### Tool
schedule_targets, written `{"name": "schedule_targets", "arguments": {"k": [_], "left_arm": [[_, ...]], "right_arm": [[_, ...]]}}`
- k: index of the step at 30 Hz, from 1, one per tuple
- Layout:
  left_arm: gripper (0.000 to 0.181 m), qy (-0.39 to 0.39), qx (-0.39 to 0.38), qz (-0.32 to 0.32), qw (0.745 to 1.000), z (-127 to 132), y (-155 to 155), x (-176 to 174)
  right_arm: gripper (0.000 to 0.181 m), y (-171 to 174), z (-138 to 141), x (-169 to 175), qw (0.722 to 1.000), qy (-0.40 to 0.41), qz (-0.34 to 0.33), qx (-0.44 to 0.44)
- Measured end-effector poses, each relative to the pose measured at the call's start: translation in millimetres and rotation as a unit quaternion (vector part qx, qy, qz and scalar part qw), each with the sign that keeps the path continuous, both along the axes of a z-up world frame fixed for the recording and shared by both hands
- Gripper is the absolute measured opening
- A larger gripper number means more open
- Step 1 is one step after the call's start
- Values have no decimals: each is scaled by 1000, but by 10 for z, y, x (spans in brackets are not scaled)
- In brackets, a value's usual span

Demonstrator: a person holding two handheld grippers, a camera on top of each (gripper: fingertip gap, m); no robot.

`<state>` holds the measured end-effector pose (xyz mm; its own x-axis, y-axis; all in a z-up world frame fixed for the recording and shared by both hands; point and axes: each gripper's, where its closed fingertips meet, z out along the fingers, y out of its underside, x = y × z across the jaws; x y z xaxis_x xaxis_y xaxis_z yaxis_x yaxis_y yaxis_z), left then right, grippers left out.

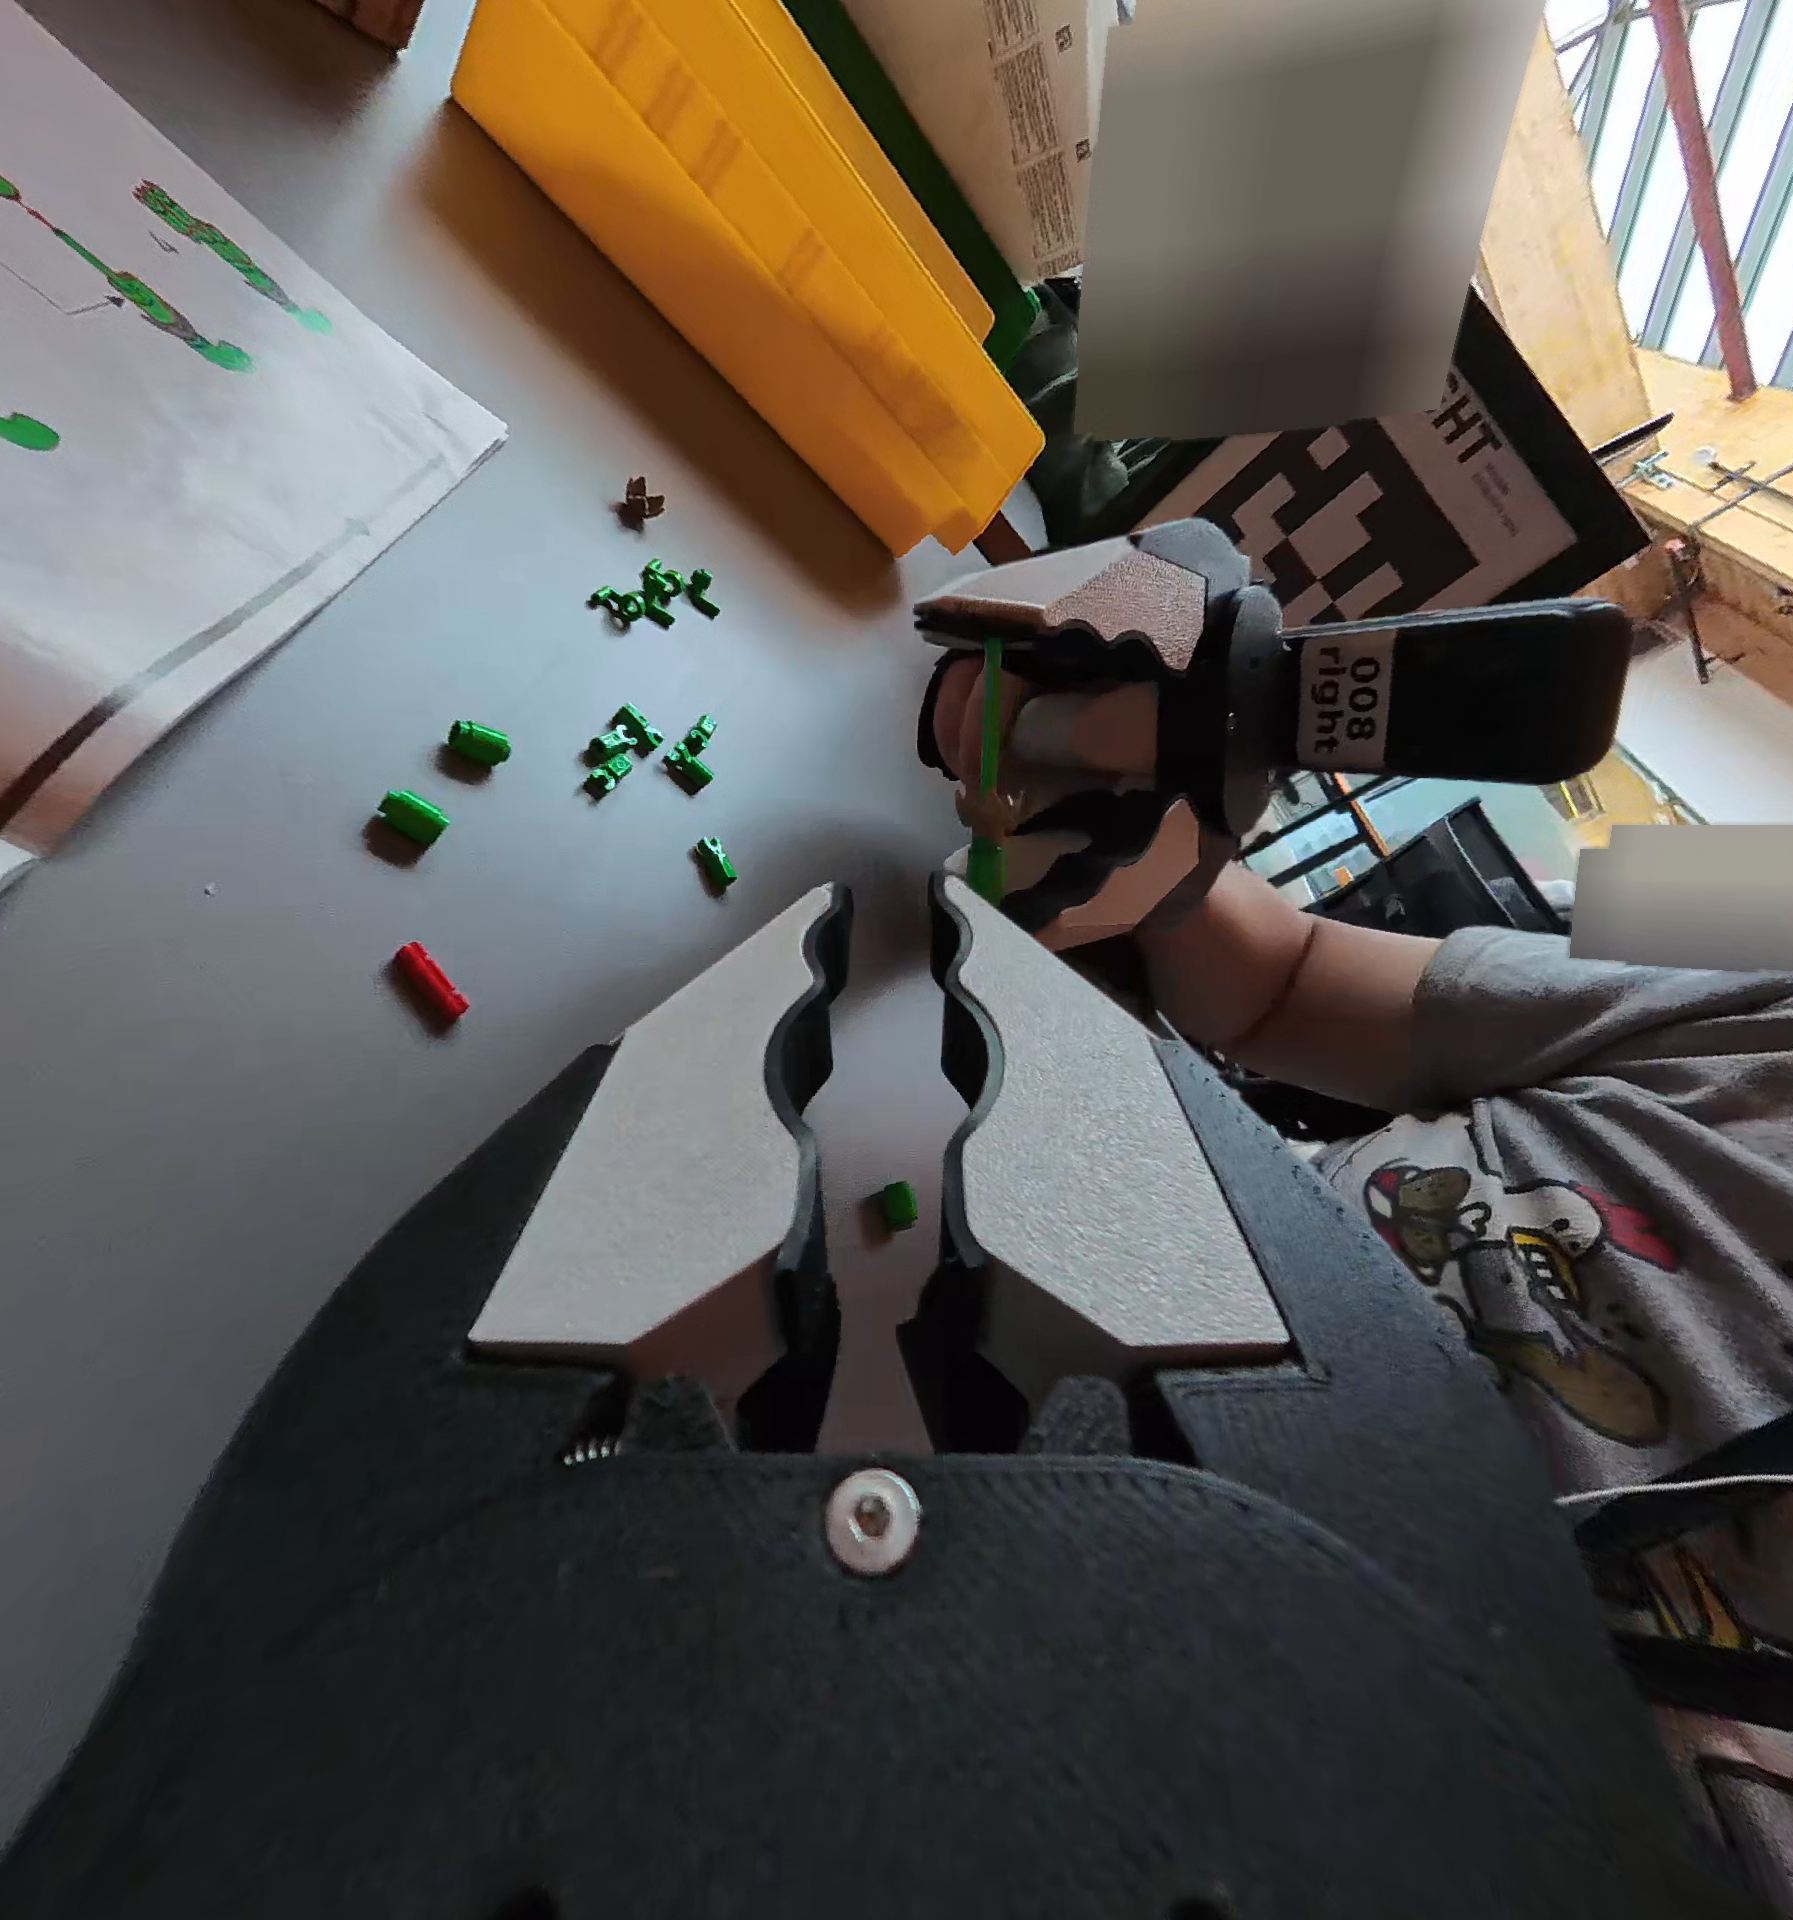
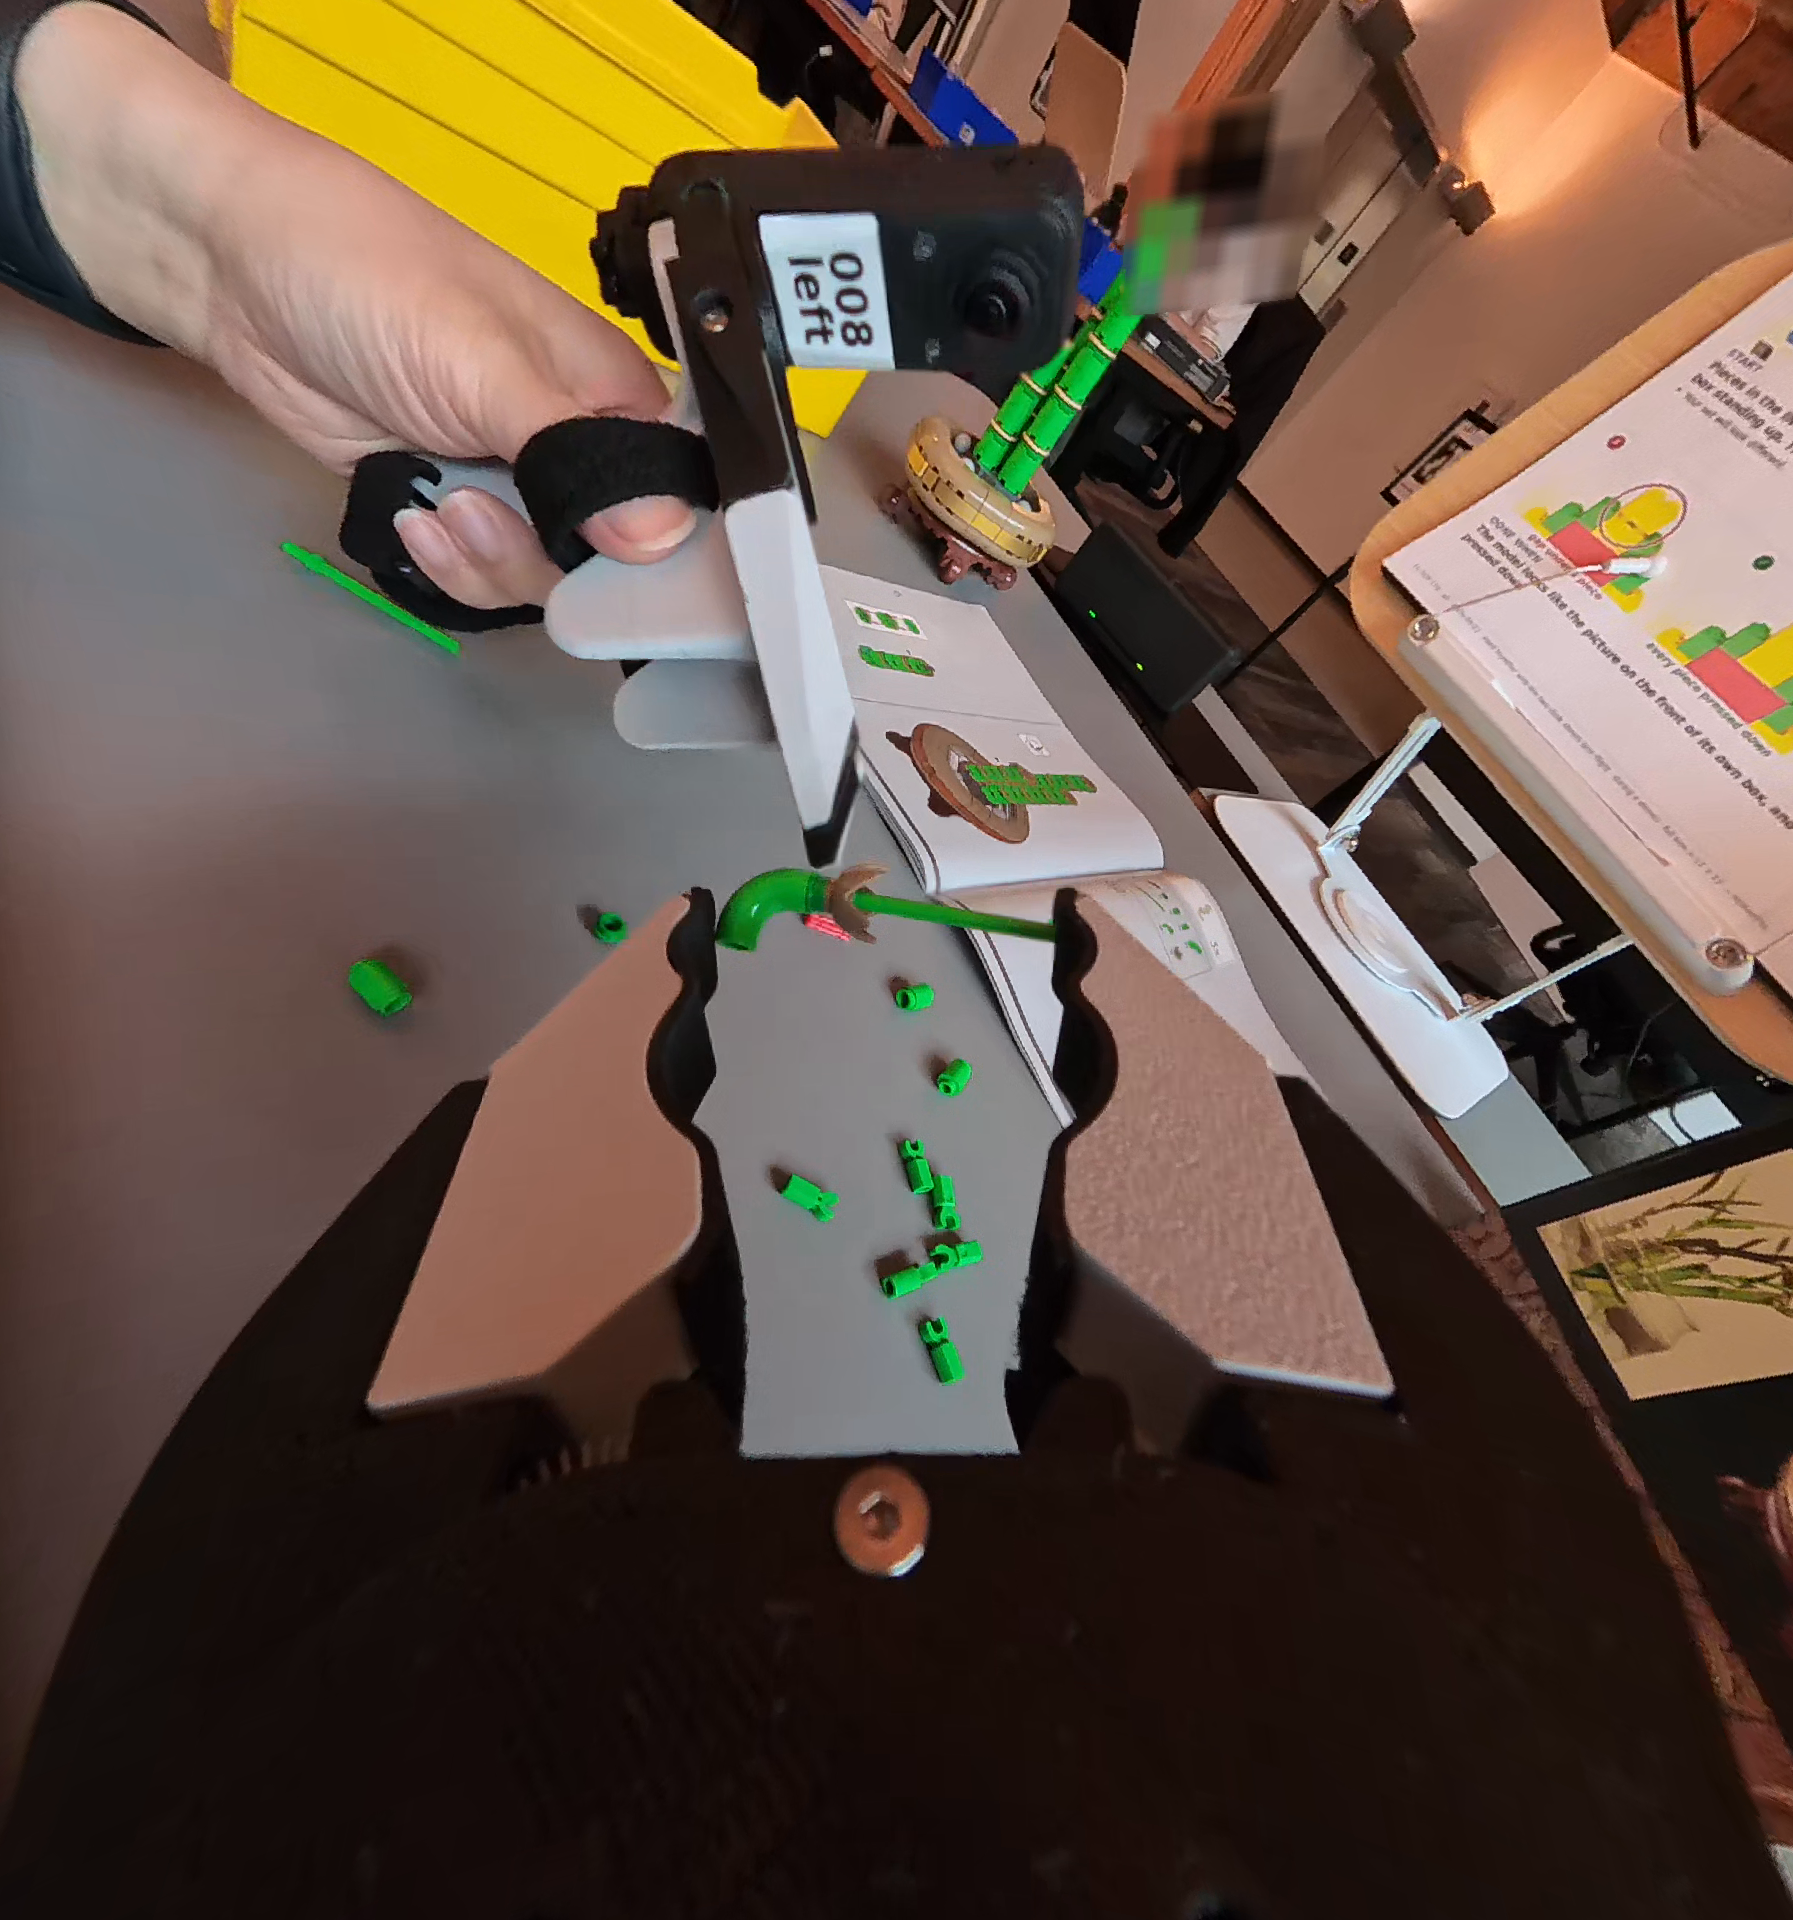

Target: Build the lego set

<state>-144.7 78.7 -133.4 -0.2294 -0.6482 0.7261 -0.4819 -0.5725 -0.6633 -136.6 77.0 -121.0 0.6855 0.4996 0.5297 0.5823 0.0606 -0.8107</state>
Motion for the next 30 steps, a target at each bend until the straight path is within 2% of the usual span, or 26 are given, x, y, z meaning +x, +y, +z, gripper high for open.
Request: {"name": "schedule_targets", "arguments": {"k": [8, 12, 23, 30], "left_arm": [[18, 30, 67, 33, 997, -54, 107, -38], [18, 19, 58, 32, 998, 0, 48, -30], [19, 13, 25, 26, 999, 6, -38, -1], [19, 9, 32, 28, 999, 13, -26, -1]], "right_arm": [[63, 48, -18, 95, 999, 40, 1, -27], [63, 37, 22, 128, 997, 64, 4, -31], [63, -16, -33, 76, 999, 38, 14, -35], [63, 25, -81, 133, 999, -14, -23, -20]]}}
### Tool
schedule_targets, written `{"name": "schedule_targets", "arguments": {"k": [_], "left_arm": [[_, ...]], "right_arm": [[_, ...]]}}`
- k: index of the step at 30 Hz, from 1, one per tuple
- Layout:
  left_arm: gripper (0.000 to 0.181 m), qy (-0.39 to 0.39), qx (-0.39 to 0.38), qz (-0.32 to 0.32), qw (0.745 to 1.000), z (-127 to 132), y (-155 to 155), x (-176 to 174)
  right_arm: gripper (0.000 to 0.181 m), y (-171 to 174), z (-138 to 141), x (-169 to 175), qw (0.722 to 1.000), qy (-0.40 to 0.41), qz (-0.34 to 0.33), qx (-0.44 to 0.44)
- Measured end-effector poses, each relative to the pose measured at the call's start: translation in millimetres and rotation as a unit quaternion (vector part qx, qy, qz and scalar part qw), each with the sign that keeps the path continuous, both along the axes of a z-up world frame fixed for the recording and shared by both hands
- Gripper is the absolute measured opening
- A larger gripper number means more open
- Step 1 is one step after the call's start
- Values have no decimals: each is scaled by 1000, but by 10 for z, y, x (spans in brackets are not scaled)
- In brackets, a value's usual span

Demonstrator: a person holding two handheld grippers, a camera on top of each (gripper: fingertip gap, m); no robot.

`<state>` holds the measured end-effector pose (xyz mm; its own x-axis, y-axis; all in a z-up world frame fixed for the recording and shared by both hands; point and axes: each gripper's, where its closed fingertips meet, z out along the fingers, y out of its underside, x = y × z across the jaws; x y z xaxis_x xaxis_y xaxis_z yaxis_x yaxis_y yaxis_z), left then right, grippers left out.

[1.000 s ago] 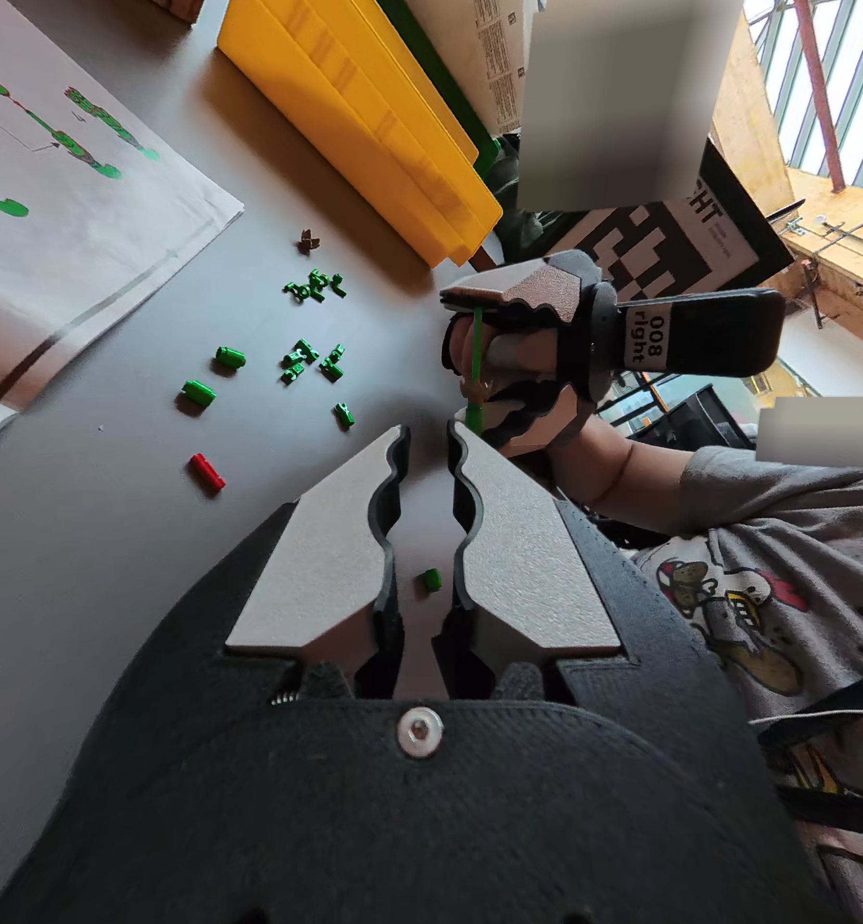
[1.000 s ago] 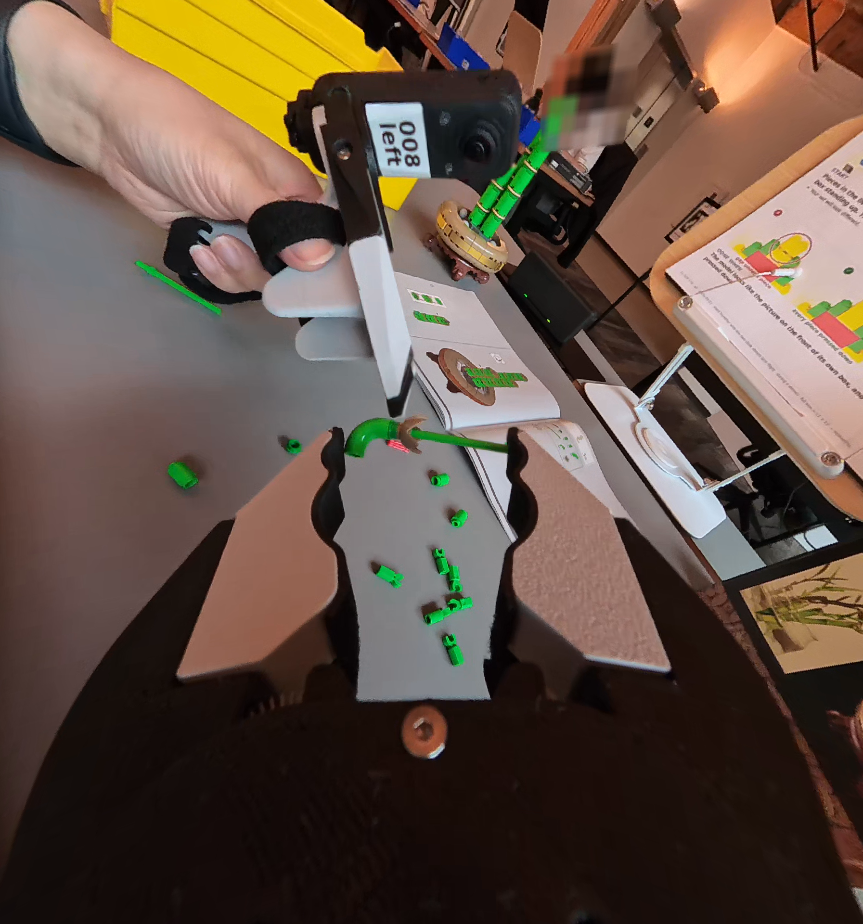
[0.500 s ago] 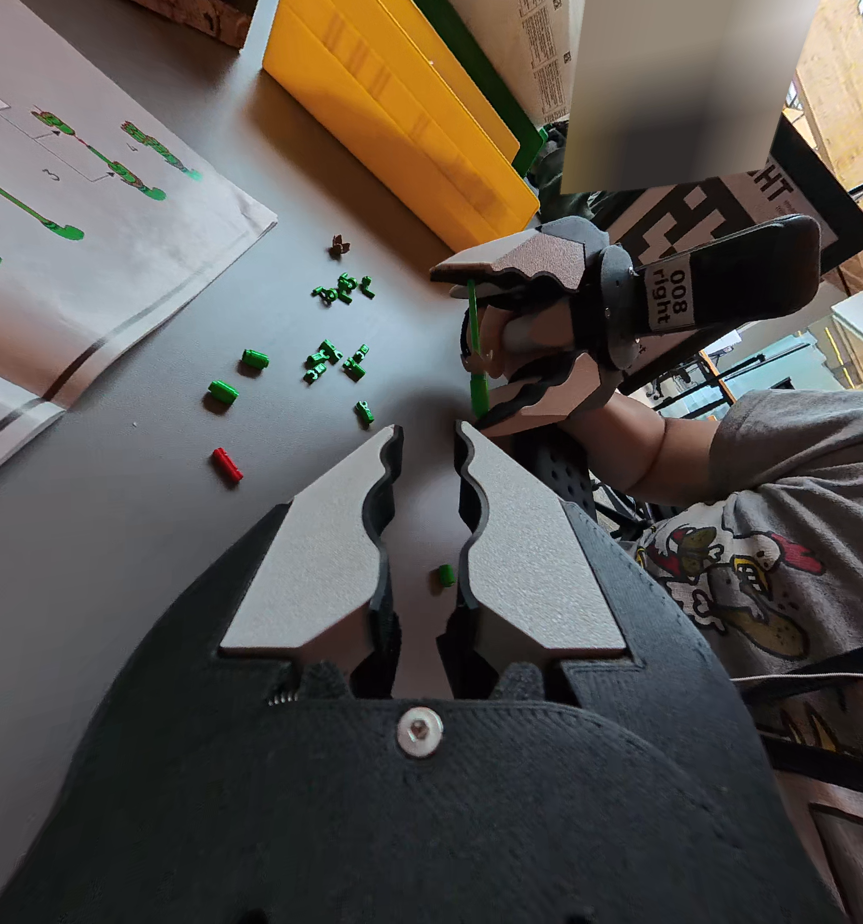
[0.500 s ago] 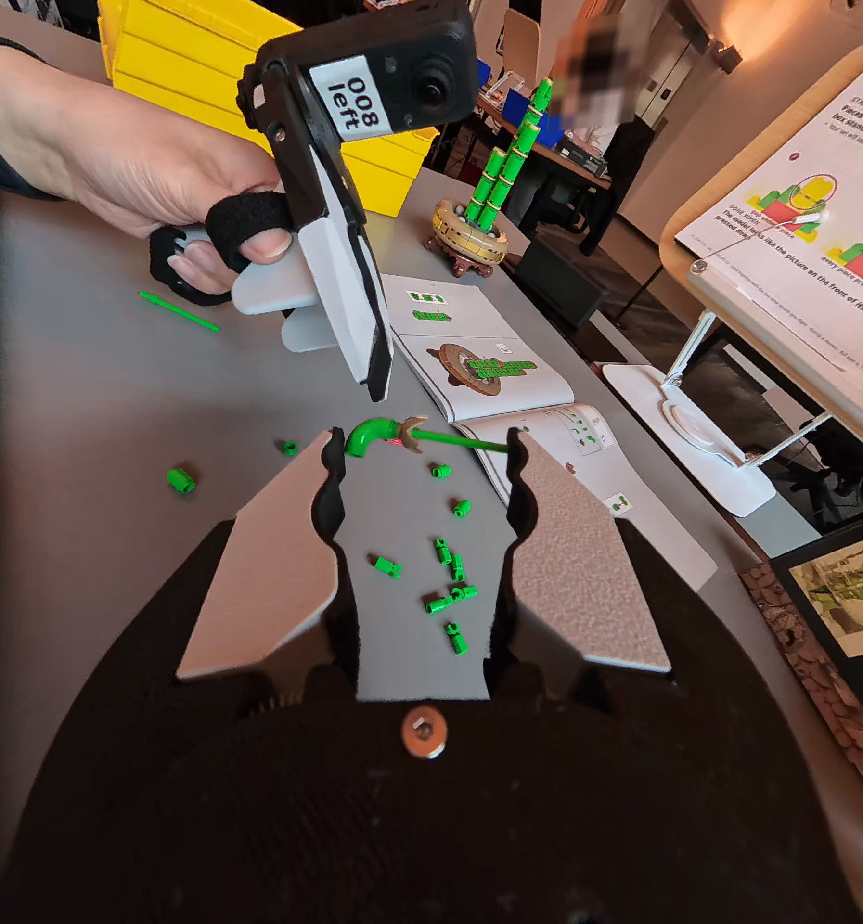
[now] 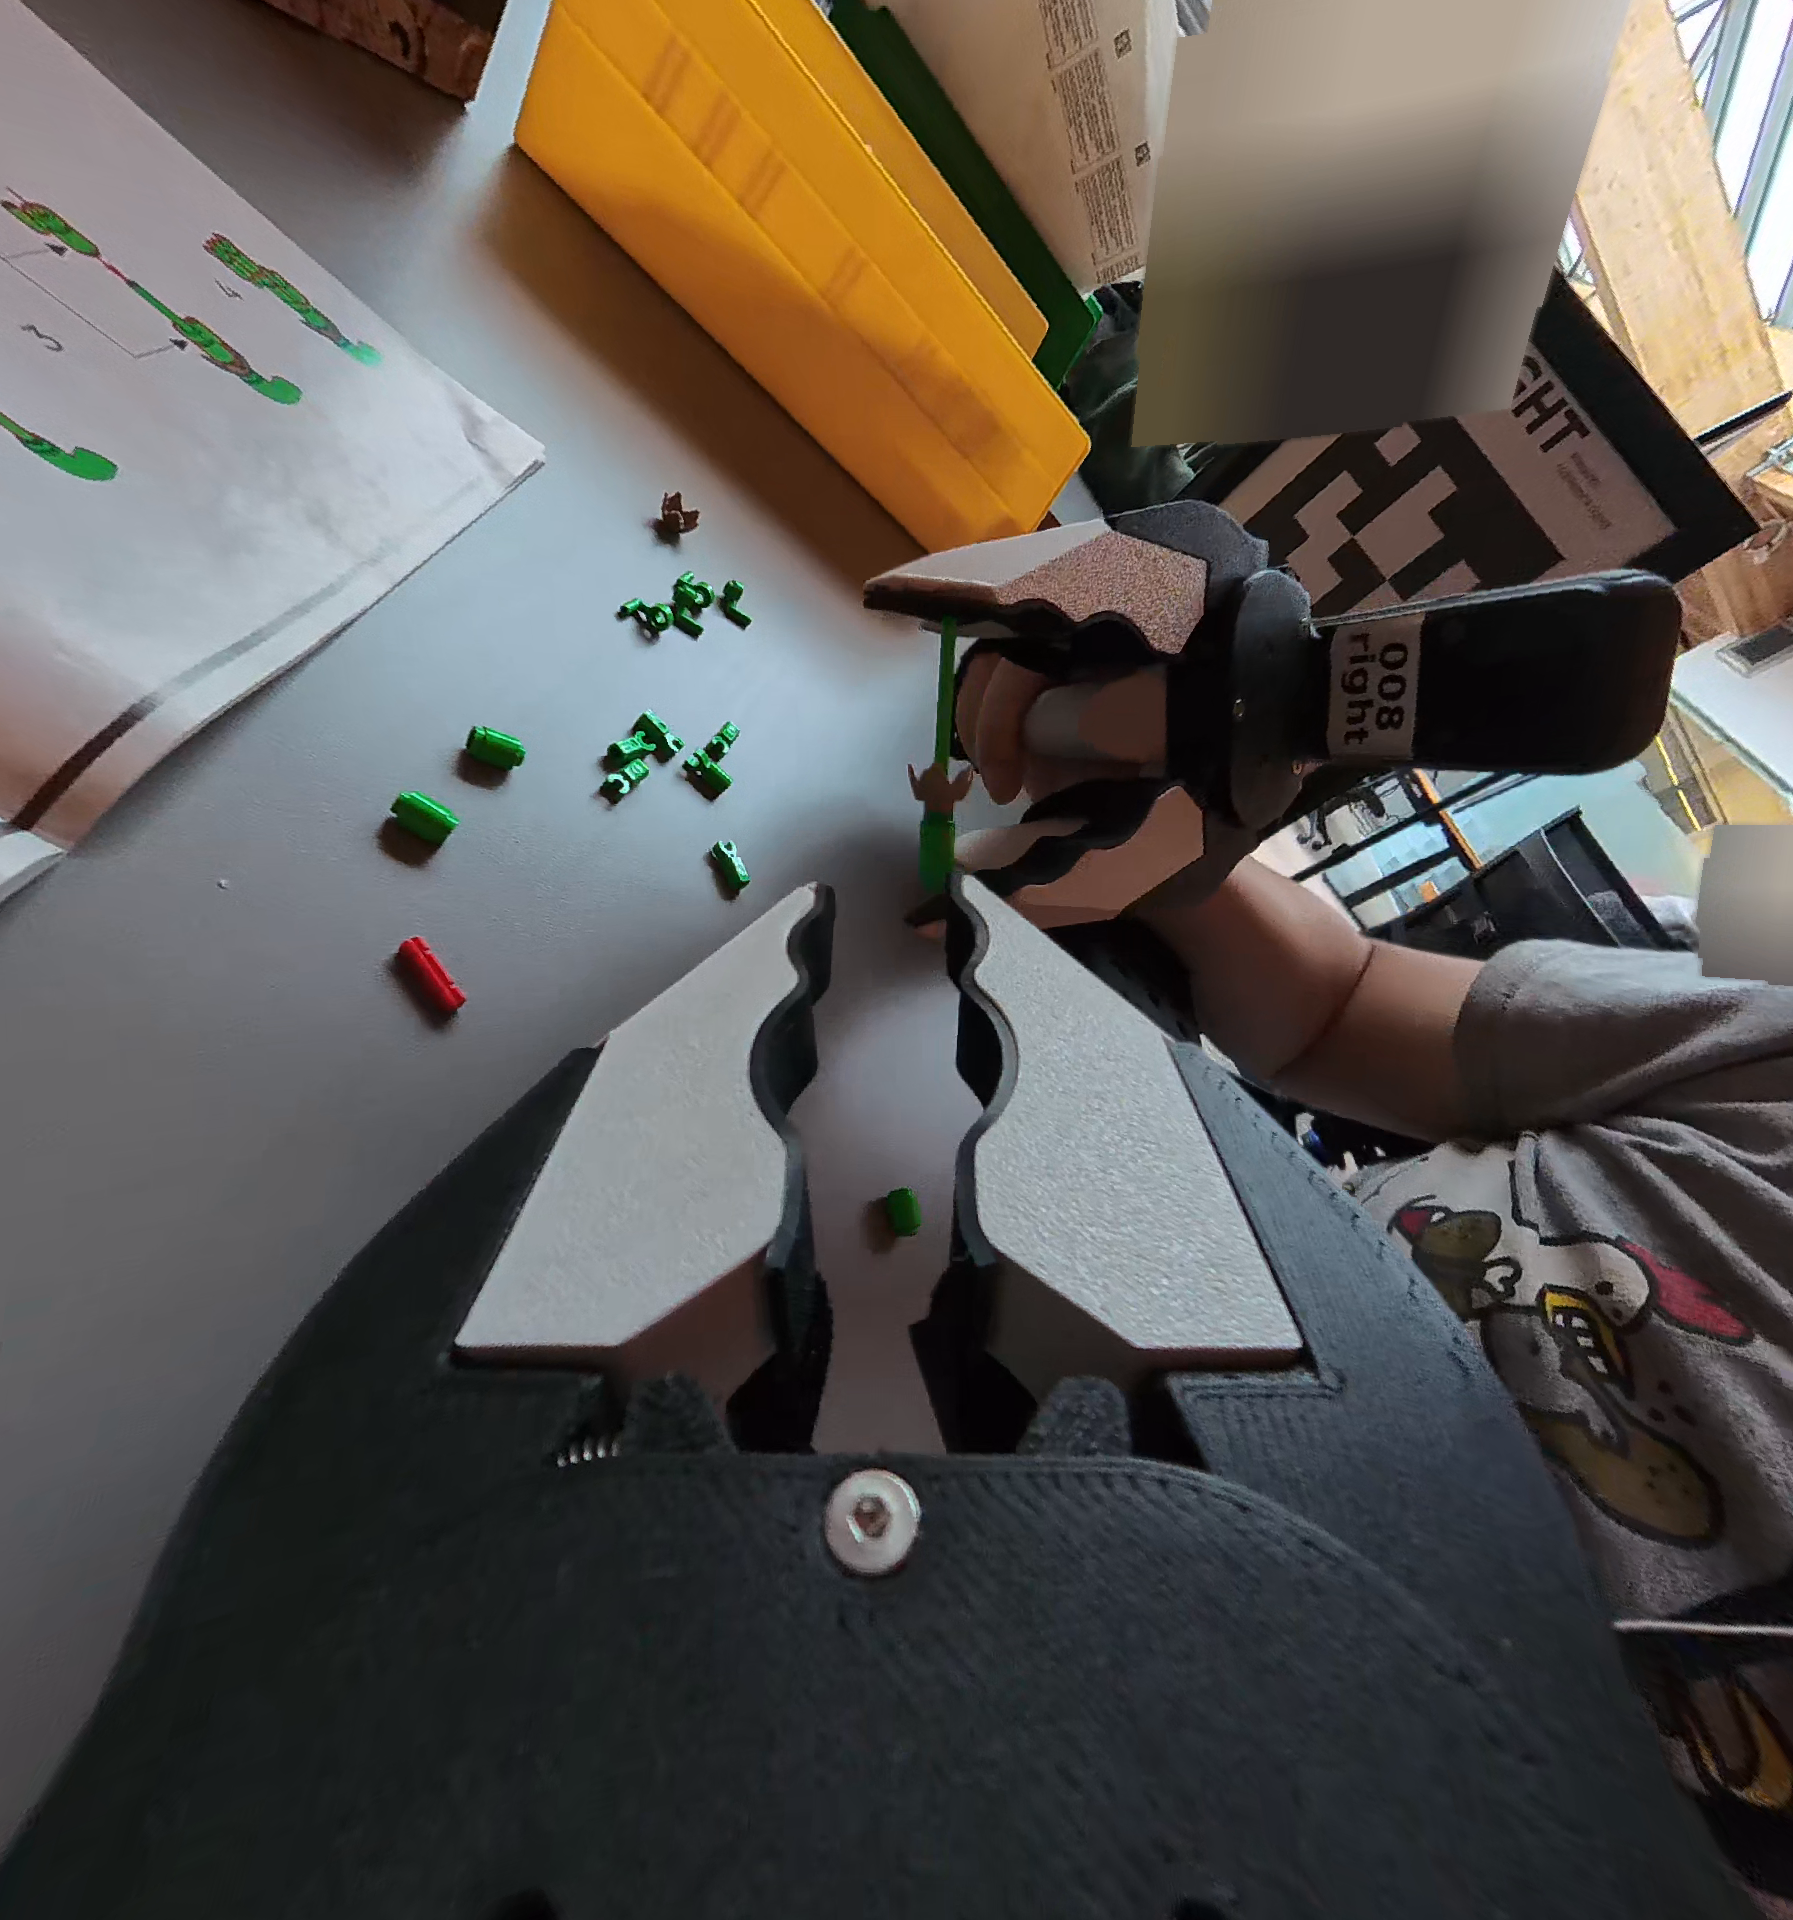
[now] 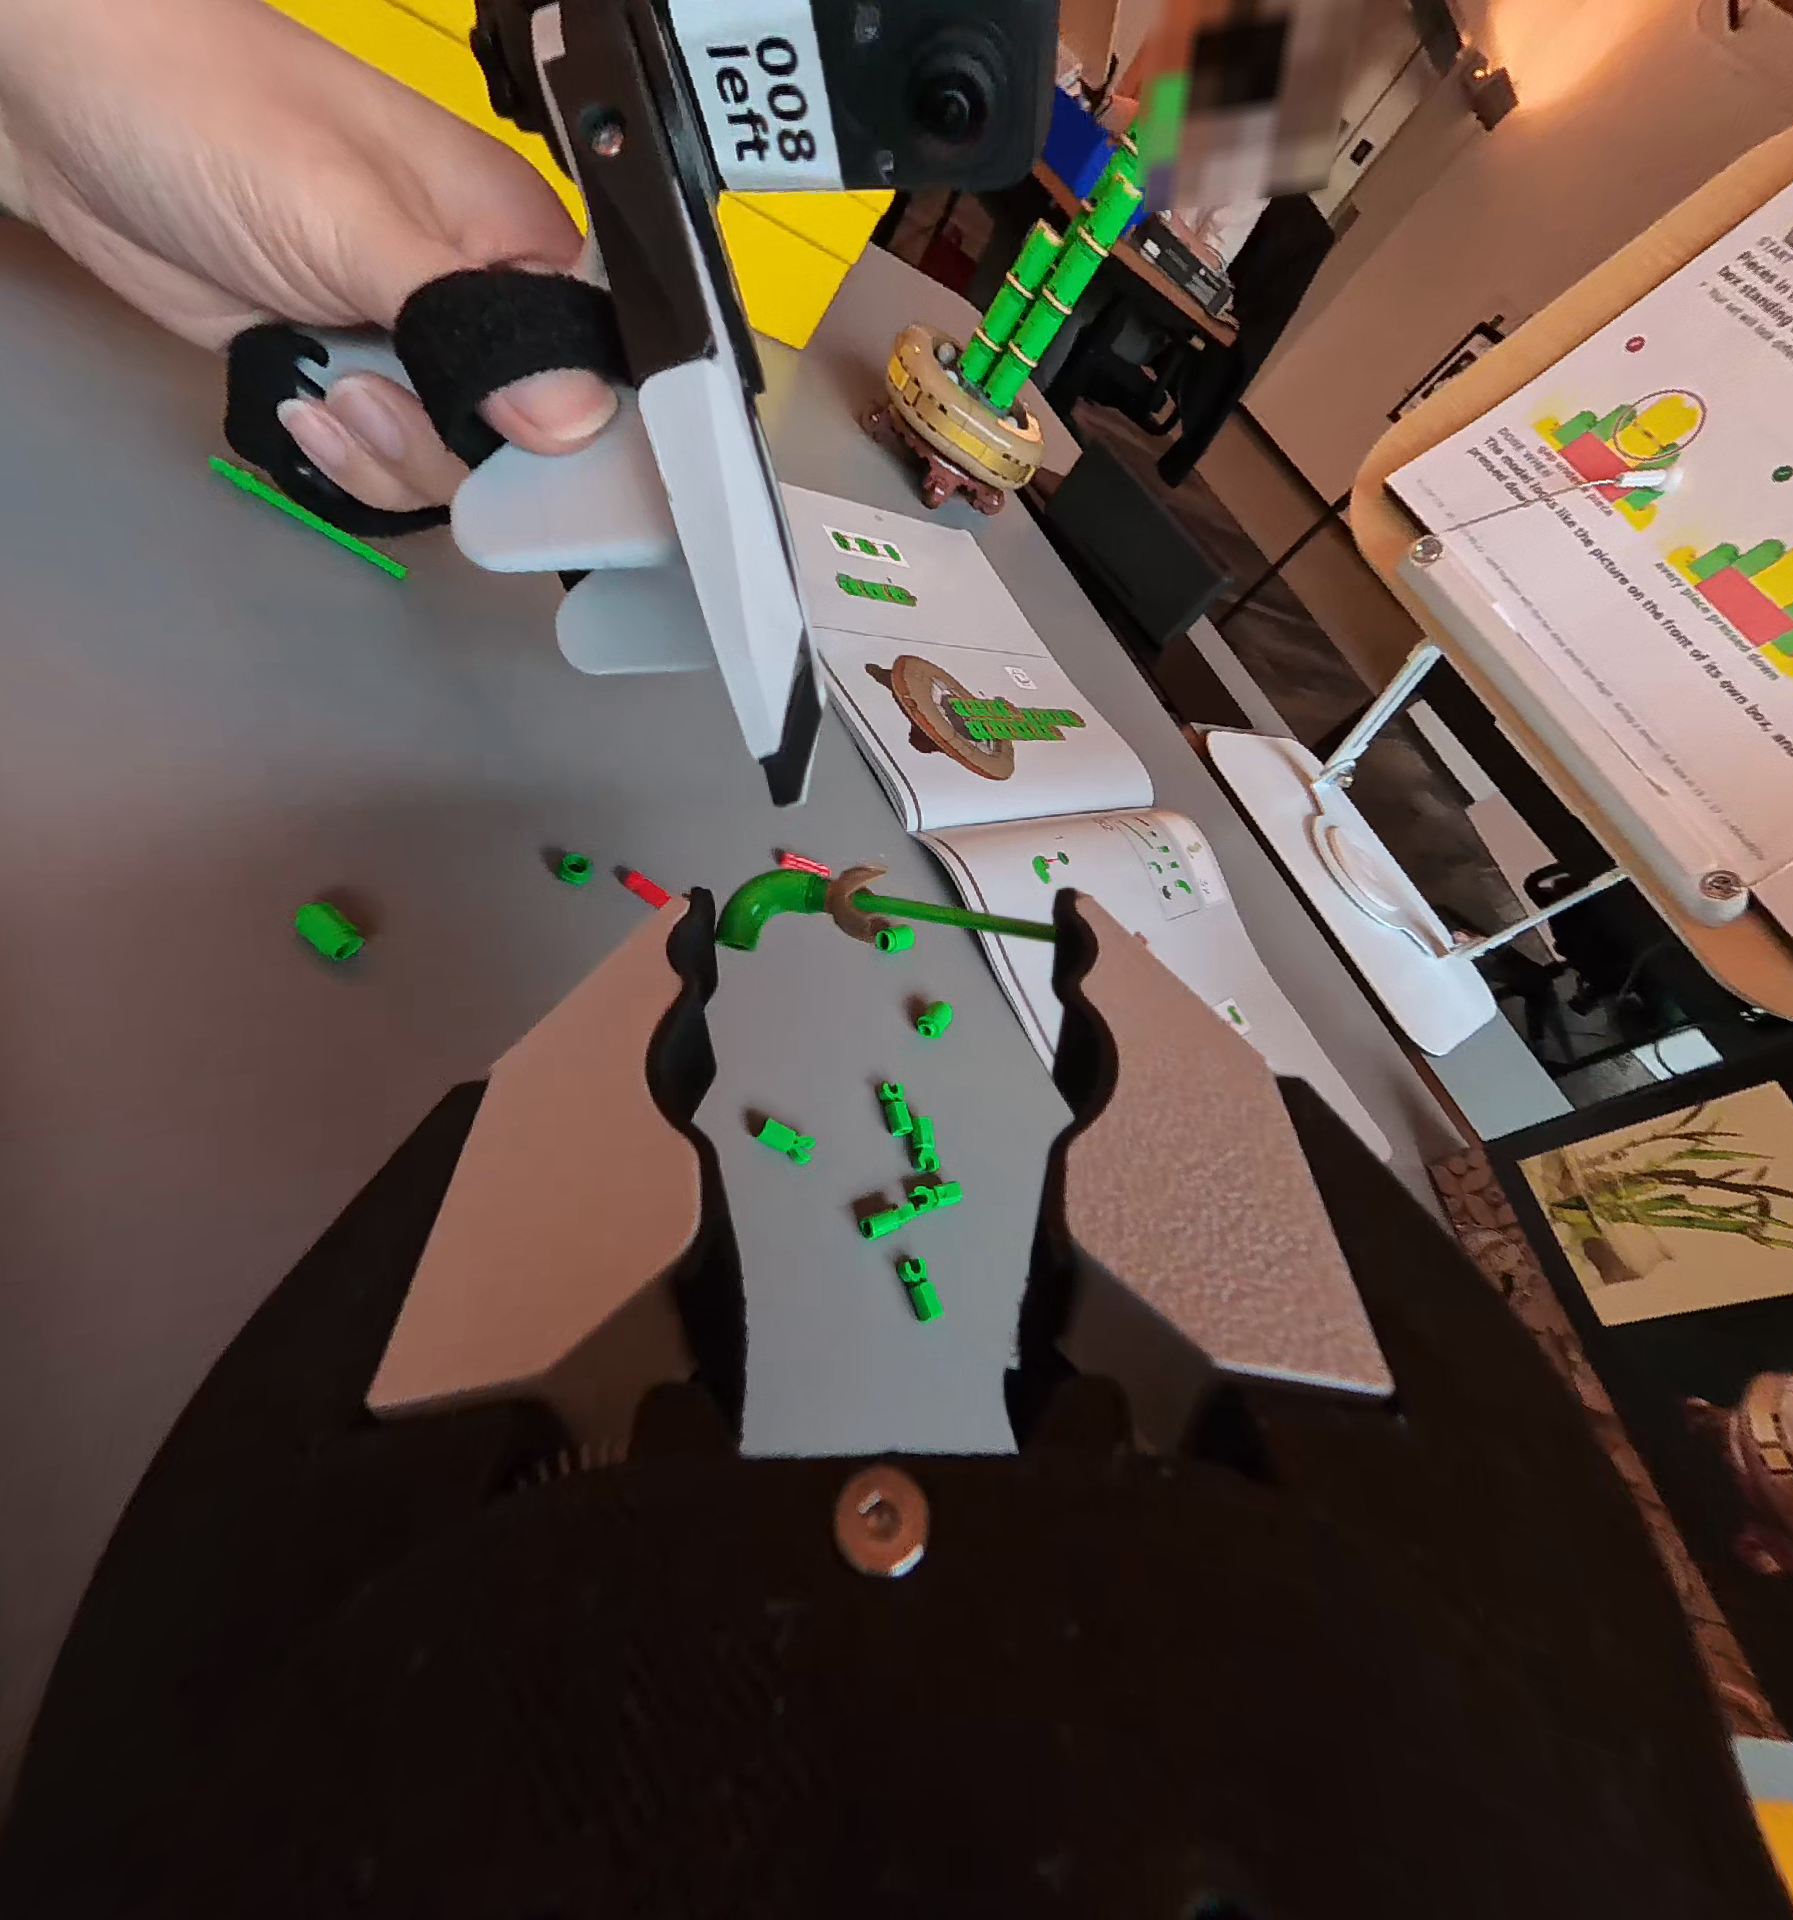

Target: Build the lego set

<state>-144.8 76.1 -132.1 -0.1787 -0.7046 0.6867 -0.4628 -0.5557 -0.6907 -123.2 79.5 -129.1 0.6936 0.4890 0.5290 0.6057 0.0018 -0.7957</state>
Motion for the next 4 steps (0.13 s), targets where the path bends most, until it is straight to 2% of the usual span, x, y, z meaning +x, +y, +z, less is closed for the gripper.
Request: {"name": "schedule_targets", "arguments": {"k": [4], "left_arm": [[19, -10, -13, 5, 1000, 43, 32, -4]], "right_arm": [[63, 2, 28, 45, 1000, -11, -18, 10]]}}
